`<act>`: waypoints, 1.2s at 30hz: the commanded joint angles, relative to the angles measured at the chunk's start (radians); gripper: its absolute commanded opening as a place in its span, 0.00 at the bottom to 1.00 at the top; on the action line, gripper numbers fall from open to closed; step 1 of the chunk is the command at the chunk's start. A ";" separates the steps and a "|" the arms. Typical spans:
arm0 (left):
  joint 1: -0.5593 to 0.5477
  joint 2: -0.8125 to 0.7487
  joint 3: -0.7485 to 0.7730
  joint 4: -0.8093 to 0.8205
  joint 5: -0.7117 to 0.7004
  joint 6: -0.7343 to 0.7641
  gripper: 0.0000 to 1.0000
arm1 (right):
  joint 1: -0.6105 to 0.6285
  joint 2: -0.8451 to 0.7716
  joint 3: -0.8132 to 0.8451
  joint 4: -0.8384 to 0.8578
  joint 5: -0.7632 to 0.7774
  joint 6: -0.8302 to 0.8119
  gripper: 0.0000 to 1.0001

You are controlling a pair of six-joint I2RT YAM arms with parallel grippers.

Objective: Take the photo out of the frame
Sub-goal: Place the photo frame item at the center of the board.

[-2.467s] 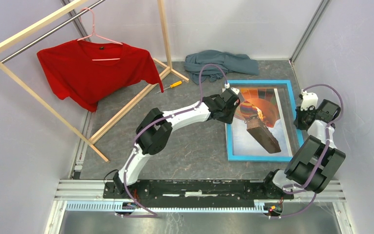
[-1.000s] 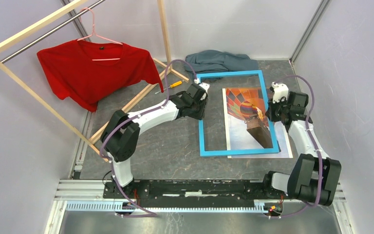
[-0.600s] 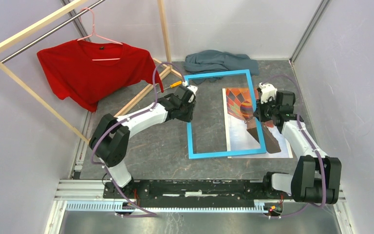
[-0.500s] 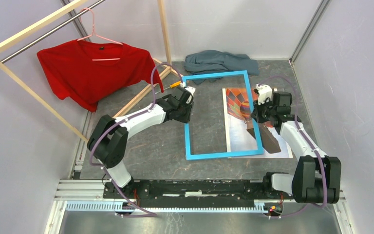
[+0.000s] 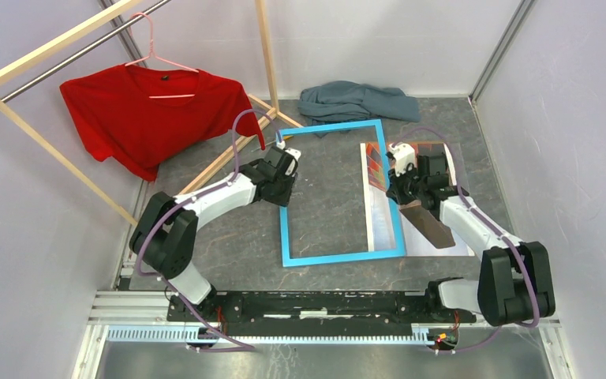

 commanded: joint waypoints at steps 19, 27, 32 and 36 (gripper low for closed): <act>0.095 -0.069 -0.093 0.147 0.027 0.123 0.31 | 0.225 0.046 0.053 0.022 -0.123 -0.057 0.30; 0.118 -0.054 -0.097 0.125 -0.023 0.121 0.31 | 0.206 -0.024 0.004 0.063 0.074 -0.064 0.41; 0.155 -0.063 -0.120 0.110 -0.020 0.126 0.31 | 0.136 0.001 -0.007 0.066 0.099 -0.048 0.42; 0.177 -0.089 -0.135 0.088 -0.015 0.135 0.31 | 0.106 0.024 -0.009 0.064 0.094 -0.052 0.42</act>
